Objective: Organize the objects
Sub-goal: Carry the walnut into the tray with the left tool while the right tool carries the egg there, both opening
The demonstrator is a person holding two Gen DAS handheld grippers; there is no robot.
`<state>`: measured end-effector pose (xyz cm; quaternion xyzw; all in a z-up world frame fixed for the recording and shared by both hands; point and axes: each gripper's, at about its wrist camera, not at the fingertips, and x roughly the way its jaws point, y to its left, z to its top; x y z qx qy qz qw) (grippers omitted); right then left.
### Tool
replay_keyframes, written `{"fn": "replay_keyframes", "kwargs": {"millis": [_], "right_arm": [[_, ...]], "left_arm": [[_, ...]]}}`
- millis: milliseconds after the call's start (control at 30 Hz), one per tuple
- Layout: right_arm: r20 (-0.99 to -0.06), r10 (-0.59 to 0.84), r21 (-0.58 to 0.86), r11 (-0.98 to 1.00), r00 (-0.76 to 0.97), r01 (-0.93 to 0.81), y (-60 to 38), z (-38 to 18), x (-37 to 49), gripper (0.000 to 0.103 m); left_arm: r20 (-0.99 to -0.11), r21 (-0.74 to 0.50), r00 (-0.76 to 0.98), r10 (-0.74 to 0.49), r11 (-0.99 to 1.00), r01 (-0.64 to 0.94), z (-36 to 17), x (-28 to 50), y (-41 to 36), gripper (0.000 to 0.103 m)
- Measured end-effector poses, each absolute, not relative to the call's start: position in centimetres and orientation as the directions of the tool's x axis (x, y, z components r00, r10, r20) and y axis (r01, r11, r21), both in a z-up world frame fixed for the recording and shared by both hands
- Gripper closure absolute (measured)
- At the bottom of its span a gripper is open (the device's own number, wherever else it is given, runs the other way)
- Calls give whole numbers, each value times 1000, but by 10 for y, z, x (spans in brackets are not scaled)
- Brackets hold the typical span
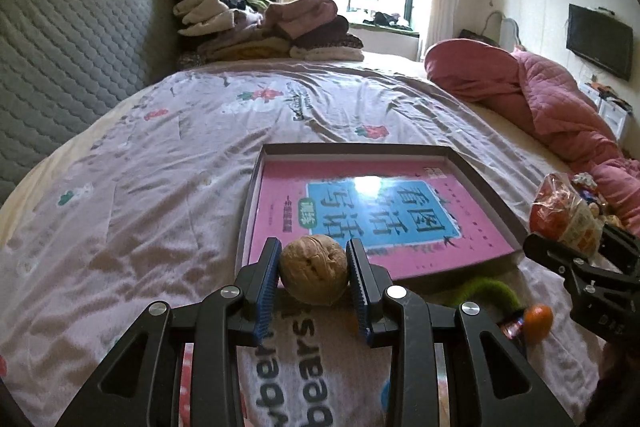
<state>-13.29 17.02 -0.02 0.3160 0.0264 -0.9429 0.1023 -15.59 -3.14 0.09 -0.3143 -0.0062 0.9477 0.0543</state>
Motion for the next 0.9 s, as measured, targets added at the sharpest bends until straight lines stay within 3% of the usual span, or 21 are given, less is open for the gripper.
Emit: {"fn": "replay_keyframes", "kwargs": {"millis": [500,900], "right_arm": [[-659,-117,-36,-982,-743,186,169,-20,-191,53],[-714,-111,5,-988,-691,154,178,-40,-219,53]], "left_arm": [[-659,-44,-747,86,-996,-76,-27,-219,-26,69],[-715,-47,-694,88,-996,-77,-45,-247,-20,69]]}}
